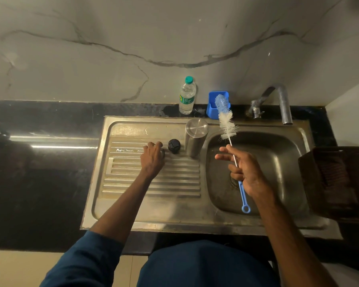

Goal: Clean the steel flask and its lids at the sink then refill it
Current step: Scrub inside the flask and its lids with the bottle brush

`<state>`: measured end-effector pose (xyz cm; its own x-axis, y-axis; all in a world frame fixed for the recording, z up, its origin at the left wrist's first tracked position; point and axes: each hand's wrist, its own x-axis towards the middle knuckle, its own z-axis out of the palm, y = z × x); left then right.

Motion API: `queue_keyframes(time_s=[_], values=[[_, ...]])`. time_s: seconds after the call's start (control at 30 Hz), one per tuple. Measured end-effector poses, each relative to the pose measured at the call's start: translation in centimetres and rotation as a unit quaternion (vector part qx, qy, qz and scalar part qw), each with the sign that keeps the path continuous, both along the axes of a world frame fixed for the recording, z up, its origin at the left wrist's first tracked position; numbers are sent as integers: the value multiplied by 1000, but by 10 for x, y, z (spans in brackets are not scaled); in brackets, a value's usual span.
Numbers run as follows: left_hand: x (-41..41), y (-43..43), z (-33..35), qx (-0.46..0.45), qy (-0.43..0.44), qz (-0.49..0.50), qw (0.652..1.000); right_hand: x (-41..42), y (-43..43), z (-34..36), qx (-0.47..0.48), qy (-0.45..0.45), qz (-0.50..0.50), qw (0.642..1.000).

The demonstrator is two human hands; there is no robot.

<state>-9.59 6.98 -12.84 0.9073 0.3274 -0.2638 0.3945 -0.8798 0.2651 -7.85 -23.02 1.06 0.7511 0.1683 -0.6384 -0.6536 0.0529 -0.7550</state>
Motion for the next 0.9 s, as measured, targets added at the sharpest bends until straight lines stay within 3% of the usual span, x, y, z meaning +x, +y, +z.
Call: queue_keyframes(time_s=[0.27, 0.47, 0.53, 0.7, 0.9], values=[[-46, -21, 8, -151, -57, 78, 984, -12, -14, -4, -33, -32, -21, 999], [-83, -60, 37, -321, -54, 91, 941, -33, -40, -13, -72, -64, -41, 995], [-93, -81, 53, -407, -47, 83, 909, -40, -52, -12, -92, -74, -58, 991], [-101, -132, 90, -625, 5, 130, 770, -54, -88, -10, -102, -139, -53, 984], [-75, -191, 124, -688, 16, 166, 706, -54, -128, 10, -124, -229, -11, 965]])
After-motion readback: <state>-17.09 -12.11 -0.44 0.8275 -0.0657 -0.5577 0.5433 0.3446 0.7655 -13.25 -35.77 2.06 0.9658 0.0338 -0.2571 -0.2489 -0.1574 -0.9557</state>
